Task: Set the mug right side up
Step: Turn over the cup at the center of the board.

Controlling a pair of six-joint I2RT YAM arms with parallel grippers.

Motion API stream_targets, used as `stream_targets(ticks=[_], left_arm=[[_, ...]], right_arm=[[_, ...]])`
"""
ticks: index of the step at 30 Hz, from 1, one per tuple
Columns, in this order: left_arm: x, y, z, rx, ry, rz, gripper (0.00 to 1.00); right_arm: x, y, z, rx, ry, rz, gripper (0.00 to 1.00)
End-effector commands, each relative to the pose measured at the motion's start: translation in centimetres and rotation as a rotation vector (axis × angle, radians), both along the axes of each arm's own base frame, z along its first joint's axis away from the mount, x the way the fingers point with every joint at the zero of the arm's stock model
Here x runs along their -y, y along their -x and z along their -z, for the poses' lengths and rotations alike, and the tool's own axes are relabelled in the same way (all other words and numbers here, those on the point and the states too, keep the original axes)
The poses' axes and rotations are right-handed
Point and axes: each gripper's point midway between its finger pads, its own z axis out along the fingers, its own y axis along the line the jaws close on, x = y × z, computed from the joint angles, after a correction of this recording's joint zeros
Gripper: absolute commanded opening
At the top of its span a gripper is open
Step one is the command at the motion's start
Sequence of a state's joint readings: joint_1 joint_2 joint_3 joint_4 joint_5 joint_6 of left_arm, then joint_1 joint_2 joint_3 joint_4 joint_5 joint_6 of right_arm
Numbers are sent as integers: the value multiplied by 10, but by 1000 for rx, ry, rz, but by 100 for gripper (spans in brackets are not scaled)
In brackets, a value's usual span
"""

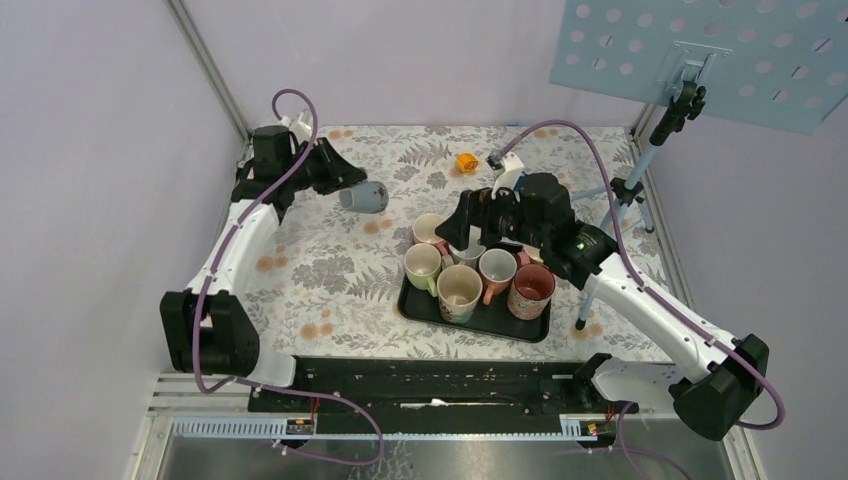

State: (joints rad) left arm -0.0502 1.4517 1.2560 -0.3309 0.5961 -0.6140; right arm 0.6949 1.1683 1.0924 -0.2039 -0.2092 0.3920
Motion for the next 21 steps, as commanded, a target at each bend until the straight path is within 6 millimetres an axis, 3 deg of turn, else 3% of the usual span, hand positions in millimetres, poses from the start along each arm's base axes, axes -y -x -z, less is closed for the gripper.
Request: stream_targets(ticks=[1,7,14,21], left_arm=[[35,30,-59,292,50,258,0],[60,65,-82,384,117,443,0],[88,107,-101,464,219,632,0],[105,140,-124,538,327,766,0]], right_arm=[[-10,8,-38,63,-158,-122,100],[-15,20,-66,123,-266,-235,100],[-11,18,-84,154,-334,-279,99],[-10,20,-96,163,-412,-355,91]])
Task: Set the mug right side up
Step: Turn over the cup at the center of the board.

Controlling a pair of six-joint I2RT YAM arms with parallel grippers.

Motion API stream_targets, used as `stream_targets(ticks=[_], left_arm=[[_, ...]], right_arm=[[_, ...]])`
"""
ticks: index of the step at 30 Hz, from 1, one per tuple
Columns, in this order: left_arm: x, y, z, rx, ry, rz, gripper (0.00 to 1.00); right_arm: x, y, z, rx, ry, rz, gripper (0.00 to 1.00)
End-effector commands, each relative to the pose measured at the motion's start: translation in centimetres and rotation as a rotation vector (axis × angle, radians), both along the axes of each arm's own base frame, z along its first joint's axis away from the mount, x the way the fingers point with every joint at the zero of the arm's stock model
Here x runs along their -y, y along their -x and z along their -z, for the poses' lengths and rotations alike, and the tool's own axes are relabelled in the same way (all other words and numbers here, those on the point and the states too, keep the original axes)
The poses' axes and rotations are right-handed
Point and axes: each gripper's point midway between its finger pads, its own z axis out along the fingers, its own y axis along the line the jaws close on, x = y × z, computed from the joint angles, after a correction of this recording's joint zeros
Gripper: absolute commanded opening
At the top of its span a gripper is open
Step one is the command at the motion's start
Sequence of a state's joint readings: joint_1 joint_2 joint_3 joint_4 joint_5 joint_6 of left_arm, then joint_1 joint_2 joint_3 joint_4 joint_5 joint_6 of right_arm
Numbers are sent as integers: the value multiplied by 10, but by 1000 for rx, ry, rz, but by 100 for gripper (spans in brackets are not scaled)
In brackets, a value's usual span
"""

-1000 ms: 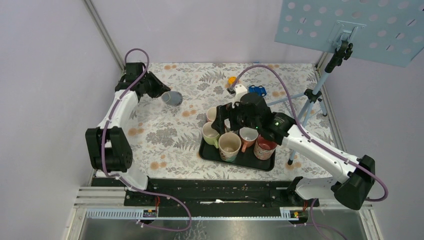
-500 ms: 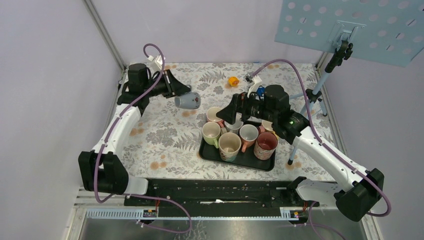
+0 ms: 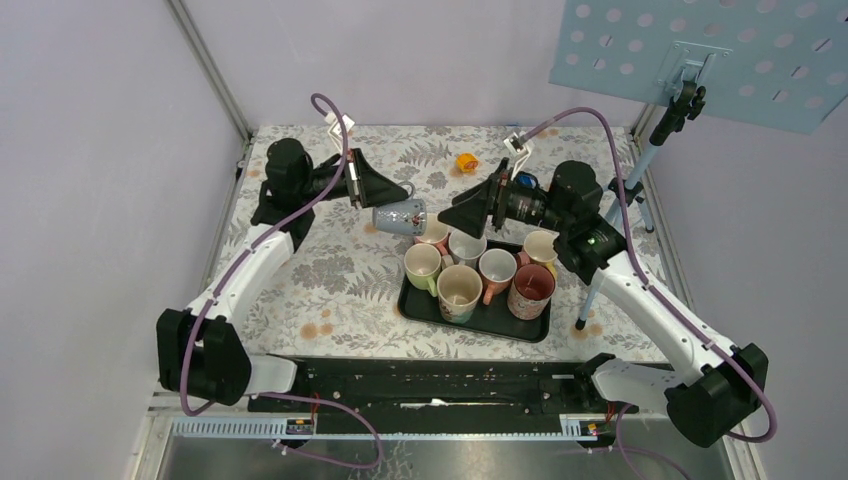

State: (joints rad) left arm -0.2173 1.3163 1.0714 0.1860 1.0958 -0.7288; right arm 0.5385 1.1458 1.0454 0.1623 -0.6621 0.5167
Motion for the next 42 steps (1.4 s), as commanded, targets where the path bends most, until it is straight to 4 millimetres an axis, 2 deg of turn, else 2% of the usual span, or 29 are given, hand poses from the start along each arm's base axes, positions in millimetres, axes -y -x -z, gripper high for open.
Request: stream_targets(ticks=[1,10,20,27,32,42], left_arm=[[8,38,-51,197,103,145,0],[24,62,-58,224,135,232,0],[38,63,-50,210,133,260,0],[46,62,-49,206,137,276,0],[48,60,-49,204,143,274,0],[51,56,-52,203,160,276,0]], right_arm=[[0,8,-25,58,-92,-90,91],[-7,-2,-37,20,-163,-115,77],[-11,-2,-42,7,-199,-141,59],[-13,-3,-38,-6,-193,-152,55],[-14,-1,-36,-9,-188,-167,46],[-14,2,-27,-25,-175,-178,40]])
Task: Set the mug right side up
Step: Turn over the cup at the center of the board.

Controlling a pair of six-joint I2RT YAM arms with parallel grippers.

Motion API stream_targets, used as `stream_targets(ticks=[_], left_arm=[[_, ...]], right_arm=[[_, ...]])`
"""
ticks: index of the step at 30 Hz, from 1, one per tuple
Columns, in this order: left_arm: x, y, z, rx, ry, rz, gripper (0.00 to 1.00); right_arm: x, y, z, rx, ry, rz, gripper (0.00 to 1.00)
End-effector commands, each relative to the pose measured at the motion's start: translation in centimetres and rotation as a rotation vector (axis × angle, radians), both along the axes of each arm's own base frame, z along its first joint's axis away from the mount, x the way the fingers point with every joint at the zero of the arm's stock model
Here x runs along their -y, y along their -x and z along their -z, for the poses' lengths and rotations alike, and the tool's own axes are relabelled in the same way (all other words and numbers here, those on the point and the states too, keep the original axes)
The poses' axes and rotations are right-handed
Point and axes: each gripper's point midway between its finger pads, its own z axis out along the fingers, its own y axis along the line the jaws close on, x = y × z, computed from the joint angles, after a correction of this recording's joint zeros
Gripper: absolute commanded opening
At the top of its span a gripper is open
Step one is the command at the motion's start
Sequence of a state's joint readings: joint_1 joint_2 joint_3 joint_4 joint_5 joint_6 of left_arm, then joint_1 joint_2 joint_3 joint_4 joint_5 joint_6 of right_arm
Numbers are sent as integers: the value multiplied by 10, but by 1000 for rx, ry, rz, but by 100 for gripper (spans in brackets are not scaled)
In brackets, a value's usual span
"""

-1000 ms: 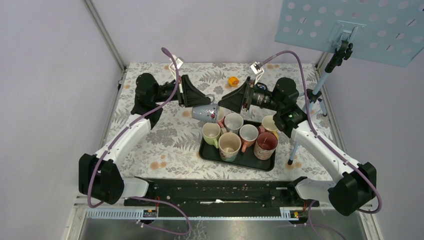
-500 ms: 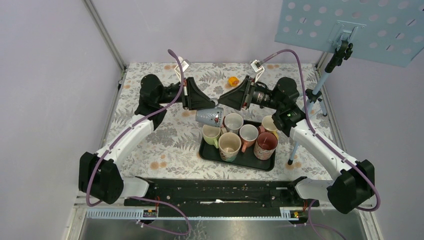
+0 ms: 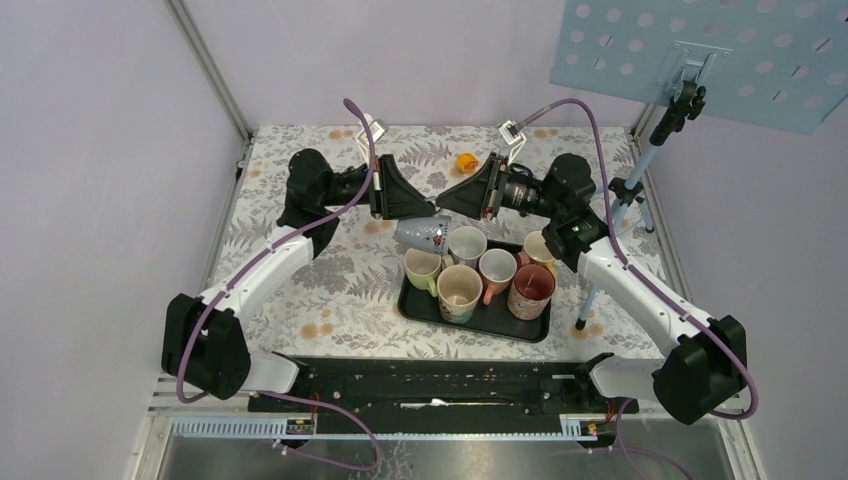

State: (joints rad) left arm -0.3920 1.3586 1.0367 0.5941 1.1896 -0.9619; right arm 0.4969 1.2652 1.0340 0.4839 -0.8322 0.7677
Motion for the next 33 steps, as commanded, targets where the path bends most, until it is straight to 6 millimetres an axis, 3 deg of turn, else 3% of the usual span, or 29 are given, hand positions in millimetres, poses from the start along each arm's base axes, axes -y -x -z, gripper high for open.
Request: stream_targets(ticks=[1,5,25,28,31,33], left_arm=[[1,1,-25,110,60,-4,0],[2,-1,-24,102,60,-2,0],[6,-3,-25,94,76,-2,0],[6,-4,-24,92,76,-2,0],[7,-3,-22,89,74,2,0],[7,-3,-18,78,65,10,0]], right_arm=[[1,7,-8,47,-18,-37,39],[0,7,-7,44,-18,-38,33],[-4,9,-3,36,-10,-47,29],[-6,9,-4,34,-10,-49,20],[-6,8,-4,29,-8,-39,0],[-4,7,-4,28,-1,-21,0]])
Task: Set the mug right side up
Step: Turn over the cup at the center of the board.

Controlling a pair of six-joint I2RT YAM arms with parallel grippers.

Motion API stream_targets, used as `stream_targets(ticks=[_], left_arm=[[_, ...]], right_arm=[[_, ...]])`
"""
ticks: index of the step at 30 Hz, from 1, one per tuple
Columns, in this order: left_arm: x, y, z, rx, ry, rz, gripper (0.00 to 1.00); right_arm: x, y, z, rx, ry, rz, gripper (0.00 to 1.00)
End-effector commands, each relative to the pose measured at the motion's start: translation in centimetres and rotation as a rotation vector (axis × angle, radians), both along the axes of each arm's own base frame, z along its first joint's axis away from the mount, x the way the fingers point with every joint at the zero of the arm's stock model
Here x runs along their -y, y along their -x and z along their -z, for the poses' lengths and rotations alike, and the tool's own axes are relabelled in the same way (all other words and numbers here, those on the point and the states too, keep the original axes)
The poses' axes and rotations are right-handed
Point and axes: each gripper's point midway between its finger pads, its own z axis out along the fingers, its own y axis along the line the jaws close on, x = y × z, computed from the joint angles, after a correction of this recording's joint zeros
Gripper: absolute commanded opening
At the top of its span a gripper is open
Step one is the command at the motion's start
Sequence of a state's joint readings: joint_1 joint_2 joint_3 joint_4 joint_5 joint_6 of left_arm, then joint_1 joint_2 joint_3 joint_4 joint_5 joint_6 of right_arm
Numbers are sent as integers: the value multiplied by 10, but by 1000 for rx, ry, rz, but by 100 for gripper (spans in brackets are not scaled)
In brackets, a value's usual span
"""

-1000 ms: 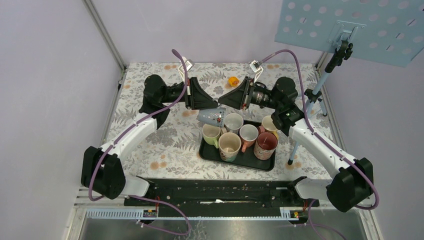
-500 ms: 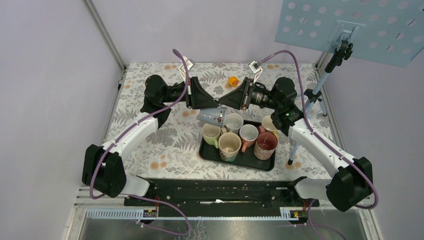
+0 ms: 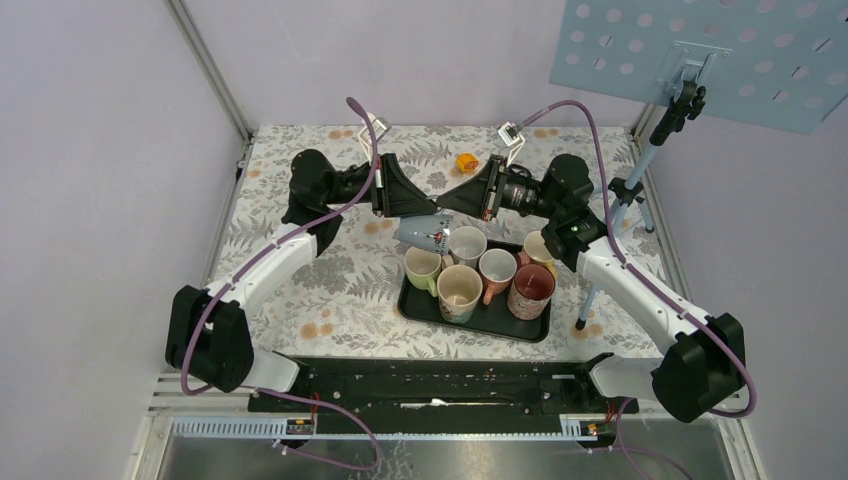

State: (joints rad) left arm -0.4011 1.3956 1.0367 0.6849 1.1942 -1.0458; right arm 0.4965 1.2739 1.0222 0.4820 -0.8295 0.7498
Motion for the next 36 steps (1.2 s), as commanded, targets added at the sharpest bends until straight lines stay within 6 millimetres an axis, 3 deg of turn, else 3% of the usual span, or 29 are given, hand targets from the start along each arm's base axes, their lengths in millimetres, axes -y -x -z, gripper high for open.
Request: stream_targets(ticks=[1,4,11,20,30,36], left_arm=[[3,-3,-15,104,46,-13,0],[2,-1,-10,92,41,4,0],[-2,2,-5,87,31,24,27],[-3,-2,14,68,-21,11,43],[1,-27,34,43,-114,-96,58],[1,-41,35,46,-122,-175,71]], right_arm=[[-2,10,-13,33,-12,-15,0],[0,11,-15,37,-10,0,0],[4,8,-13,26,17,44,0],[12,-2,-4,-6,97,129,0],[23,-4,3,-34,185,196,0],[31,-4,11,-69,244,234,0]])
